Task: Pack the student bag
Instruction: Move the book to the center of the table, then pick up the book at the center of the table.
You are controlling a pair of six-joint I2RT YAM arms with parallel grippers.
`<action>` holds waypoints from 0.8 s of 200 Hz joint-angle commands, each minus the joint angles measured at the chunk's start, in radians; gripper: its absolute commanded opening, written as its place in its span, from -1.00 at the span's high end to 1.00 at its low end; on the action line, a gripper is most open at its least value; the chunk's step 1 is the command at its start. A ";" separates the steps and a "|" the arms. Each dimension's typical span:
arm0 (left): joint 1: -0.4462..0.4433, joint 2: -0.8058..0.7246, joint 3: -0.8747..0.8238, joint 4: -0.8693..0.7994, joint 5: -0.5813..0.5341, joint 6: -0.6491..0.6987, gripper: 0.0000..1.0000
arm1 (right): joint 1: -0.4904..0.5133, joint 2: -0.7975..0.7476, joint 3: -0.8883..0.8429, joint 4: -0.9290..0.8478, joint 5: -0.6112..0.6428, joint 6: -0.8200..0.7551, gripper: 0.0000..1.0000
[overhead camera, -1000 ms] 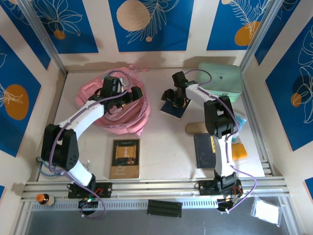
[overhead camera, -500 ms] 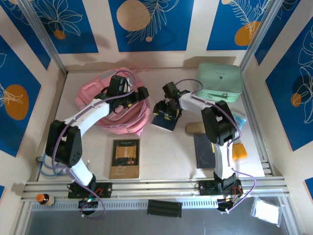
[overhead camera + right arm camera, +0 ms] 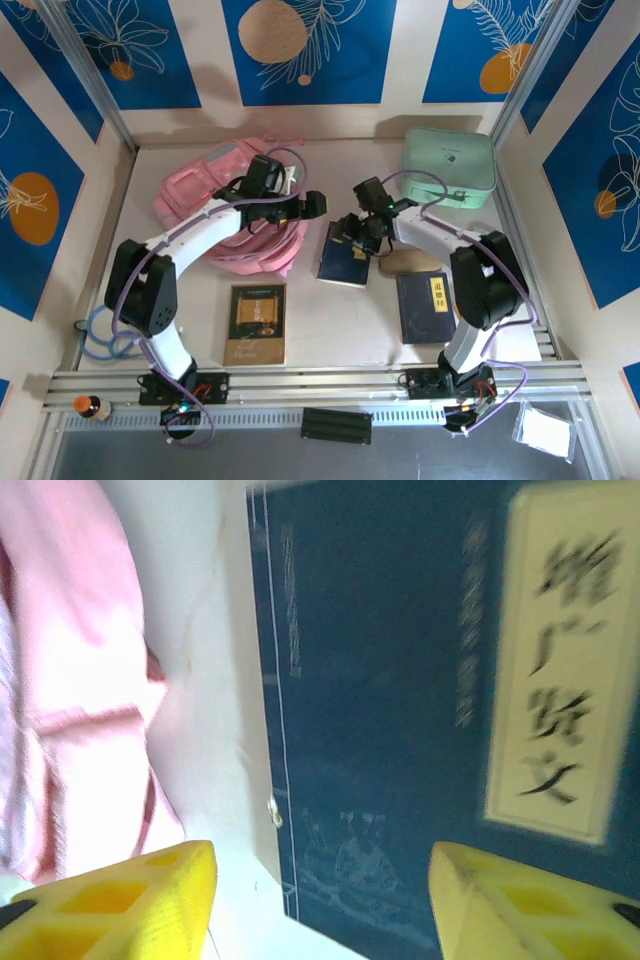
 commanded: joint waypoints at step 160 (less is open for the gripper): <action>-0.198 0.316 0.157 -0.121 -0.235 -0.109 -0.58 | -0.110 0.145 0.050 -0.065 0.001 -0.135 0.24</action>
